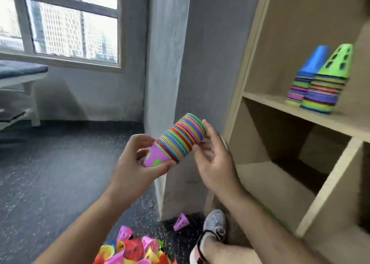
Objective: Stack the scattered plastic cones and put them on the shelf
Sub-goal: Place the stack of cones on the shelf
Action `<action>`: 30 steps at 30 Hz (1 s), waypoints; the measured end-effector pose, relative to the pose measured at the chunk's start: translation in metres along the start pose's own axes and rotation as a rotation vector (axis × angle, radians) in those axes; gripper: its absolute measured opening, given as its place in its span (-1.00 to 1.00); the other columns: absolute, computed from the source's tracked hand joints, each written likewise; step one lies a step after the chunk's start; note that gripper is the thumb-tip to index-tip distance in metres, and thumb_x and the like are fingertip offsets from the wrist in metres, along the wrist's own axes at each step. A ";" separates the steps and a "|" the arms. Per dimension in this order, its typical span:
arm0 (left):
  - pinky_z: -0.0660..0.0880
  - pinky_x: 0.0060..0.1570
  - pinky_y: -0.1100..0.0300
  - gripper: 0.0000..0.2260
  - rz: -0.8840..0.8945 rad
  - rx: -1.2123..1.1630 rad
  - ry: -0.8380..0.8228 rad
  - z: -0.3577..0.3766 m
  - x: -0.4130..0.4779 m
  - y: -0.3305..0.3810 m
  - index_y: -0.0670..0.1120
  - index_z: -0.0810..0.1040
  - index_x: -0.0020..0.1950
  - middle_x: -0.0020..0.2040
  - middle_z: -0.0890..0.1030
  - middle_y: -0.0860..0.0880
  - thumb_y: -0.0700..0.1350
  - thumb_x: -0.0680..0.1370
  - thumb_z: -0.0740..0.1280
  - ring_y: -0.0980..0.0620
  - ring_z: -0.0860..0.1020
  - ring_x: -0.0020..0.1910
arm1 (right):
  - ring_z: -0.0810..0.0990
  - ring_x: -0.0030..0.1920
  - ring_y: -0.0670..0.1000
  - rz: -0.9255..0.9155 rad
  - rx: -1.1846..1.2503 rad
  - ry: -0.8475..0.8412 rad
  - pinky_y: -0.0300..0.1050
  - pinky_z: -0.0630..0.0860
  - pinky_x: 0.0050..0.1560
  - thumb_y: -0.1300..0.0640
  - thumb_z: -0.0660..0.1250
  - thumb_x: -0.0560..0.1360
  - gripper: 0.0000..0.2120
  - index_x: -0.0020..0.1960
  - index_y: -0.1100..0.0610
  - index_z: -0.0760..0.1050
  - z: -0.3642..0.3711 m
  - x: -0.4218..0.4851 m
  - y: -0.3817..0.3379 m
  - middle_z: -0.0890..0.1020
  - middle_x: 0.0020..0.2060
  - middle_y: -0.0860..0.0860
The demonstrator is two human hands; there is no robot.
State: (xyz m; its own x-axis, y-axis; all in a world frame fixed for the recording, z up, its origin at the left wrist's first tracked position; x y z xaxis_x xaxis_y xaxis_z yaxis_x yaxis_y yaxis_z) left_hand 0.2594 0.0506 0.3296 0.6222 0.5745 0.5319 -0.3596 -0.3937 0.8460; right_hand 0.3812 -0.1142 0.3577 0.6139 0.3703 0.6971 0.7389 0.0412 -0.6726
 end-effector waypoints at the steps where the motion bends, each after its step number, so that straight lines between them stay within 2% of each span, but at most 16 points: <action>1: 0.57 -0.20 0.32 -0.40 0.000 -0.023 -0.006 0.004 0.018 0.005 0.08 0.50 0.04 -0.05 0.66 0.11 -0.09 0.16 0.76 0.16 0.65 -0.12 | 0.61 0.12 -0.09 -0.018 -0.052 0.003 -0.12 0.57 0.19 0.15 0.35 0.52 -0.37 0.54 -0.11 0.27 -0.008 0.013 0.000 0.51 0.18 0.06; 5: 0.57 -0.24 0.30 -0.58 -0.003 -0.078 -0.111 0.027 0.081 0.044 -0.08 0.60 0.06 -0.02 0.71 -0.08 -0.24 0.30 0.68 0.15 0.67 -0.19 | 0.62 0.04 -0.16 -0.090 -0.218 0.075 -0.22 0.57 0.14 0.23 0.46 0.47 -0.21 0.55 -0.21 0.20 -0.045 0.055 -0.014 0.43 0.16 -0.01; 7: 0.61 -0.13 0.20 -0.57 0.022 -0.084 -0.188 0.043 0.104 0.068 -0.04 0.68 0.07 0.00 0.73 -0.06 -0.12 0.26 0.69 0.08 0.68 -0.12 | 0.62 -0.02 -0.16 -0.078 -0.314 0.124 -0.22 0.57 0.11 0.18 0.50 0.45 -0.21 0.53 -0.22 0.23 -0.065 0.072 -0.023 0.40 0.14 -0.02; 9: 0.65 0.05 0.08 -0.56 0.041 -0.108 -0.248 0.060 0.117 0.092 0.03 0.71 0.11 0.05 0.74 -0.05 -0.02 0.24 0.63 0.00 0.70 -0.02 | 0.63 -0.02 -0.06 -0.060 -0.377 0.181 -0.11 0.58 0.13 0.13 0.53 0.42 -0.22 0.53 -0.17 0.26 -0.089 0.085 -0.031 0.39 0.14 0.01; 11: 0.63 0.18 -0.04 -0.54 0.059 -0.151 -0.341 0.083 0.127 0.117 0.03 0.71 0.17 0.12 0.72 -0.09 -0.05 0.27 0.62 -0.12 0.70 0.12 | 0.62 -0.03 0.03 -0.062 -0.413 0.223 -0.02 0.59 0.11 0.10 0.55 0.40 -0.22 0.51 -0.15 0.27 -0.115 0.095 -0.041 0.41 0.12 0.02; 12: 0.64 0.17 -0.05 -0.52 0.070 -0.179 -0.374 0.096 0.131 0.131 0.01 0.71 0.19 0.14 0.72 -0.12 -0.10 0.28 0.64 -0.15 0.69 0.15 | 0.62 -0.05 0.04 -0.071 -0.433 0.248 -0.01 0.59 0.09 0.08 0.55 0.39 -0.23 0.49 -0.16 0.28 -0.130 0.098 -0.049 0.42 0.10 0.01; 14: 0.68 0.01 0.07 -0.49 0.083 -0.238 -0.381 0.121 0.142 0.154 -0.05 0.69 0.20 0.14 0.71 -0.14 -0.14 0.27 0.68 -0.14 0.71 0.09 | 0.60 -0.05 -0.01 -0.075 -0.497 0.317 -0.09 0.58 0.04 0.05 0.58 0.35 -0.29 0.42 -0.15 0.34 -0.161 0.106 -0.061 0.50 0.07 -0.02; 16: 0.67 -0.09 0.16 -0.48 0.091 -0.285 -0.353 0.150 0.155 0.175 -0.12 0.62 0.19 0.09 0.70 -0.13 -0.12 0.29 0.68 -0.07 0.73 0.03 | 0.57 -0.06 -0.07 -0.029 -0.559 0.369 -0.11 0.55 -0.03 -0.01 0.59 0.32 -0.43 0.25 -0.12 0.44 -0.186 0.117 -0.064 0.58 -0.01 -0.08; 18: 0.66 -0.14 0.22 -0.51 0.100 -0.296 -0.337 0.181 0.172 0.188 -0.14 0.53 0.20 0.06 0.68 -0.06 -0.10 0.38 0.66 0.00 0.72 0.00 | 0.58 -0.12 -0.06 0.052 -0.558 0.397 -0.05 0.57 -0.11 -0.06 0.58 0.29 -0.55 0.10 -0.08 0.49 -0.202 0.132 -0.055 0.62 -0.12 -0.11; 20: 0.64 -0.14 0.23 -0.53 0.096 -0.273 -0.333 0.211 0.191 0.192 -0.10 0.48 0.19 0.04 0.64 0.01 -0.07 0.42 0.63 0.06 0.69 0.00 | 0.60 -0.16 -0.05 0.137 -0.531 0.407 -0.04 0.57 -0.13 -0.08 0.58 0.31 -0.62 0.04 -0.04 0.52 -0.210 0.149 -0.037 0.64 -0.18 -0.11; 24: 0.64 0.04 0.10 -0.47 0.079 -0.197 -0.360 0.265 0.236 0.175 -0.07 0.49 0.19 0.08 0.67 0.01 0.04 0.37 0.67 0.08 0.67 0.04 | 0.63 -0.05 0.05 0.259 -0.630 0.361 -0.11 0.50 -0.09 -0.14 0.50 0.43 -0.66 0.08 0.02 0.55 -0.216 0.181 0.005 0.67 -0.10 -0.06; 28: 0.65 0.07 0.03 -0.51 0.074 -0.139 -0.382 0.311 0.274 0.149 -0.07 0.54 0.21 0.12 0.67 -0.04 0.13 0.42 0.61 0.02 0.67 0.06 | 0.63 -0.01 0.12 0.348 -0.820 0.358 -0.06 0.52 -0.07 -0.29 0.40 0.45 -0.57 0.09 0.02 0.52 -0.218 0.200 0.040 0.66 -0.06 0.00; 30: 0.63 0.03 0.04 -0.50 0.093 -0.121 -0.394 0.328 0.285 0.141 -0.09 0.56 0.28 0.14 0.67 -0.05 0.17 0.48 0.54 0.00 0.66 0.08 | 0.63 0.01 0.14 0.396 -0.938 0.370 -0.08 0.44 -0.13 -0.34 0.33 0.48 -0.51 0.13 0.06 0.48 -0.220 0.207 0.046 0.64 -0.03 0.03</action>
State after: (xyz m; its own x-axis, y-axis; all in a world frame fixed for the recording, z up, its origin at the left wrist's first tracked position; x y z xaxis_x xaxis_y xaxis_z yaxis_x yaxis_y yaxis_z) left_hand 0.6139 -0.0761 0.5880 0.7933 0.2127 0.5705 -0.4913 -0.3300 0.8061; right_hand 0.6034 -0.2404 0.5256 0.7857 -0.1080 0.6091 0.2912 -0.8041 -0.5183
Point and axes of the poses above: each hand's wrist, its own x-axis towards the middle knuckle, its own z-axis out of the palm, y = z × x, the point moved 5 cm from there along x, towards the middle knuckle
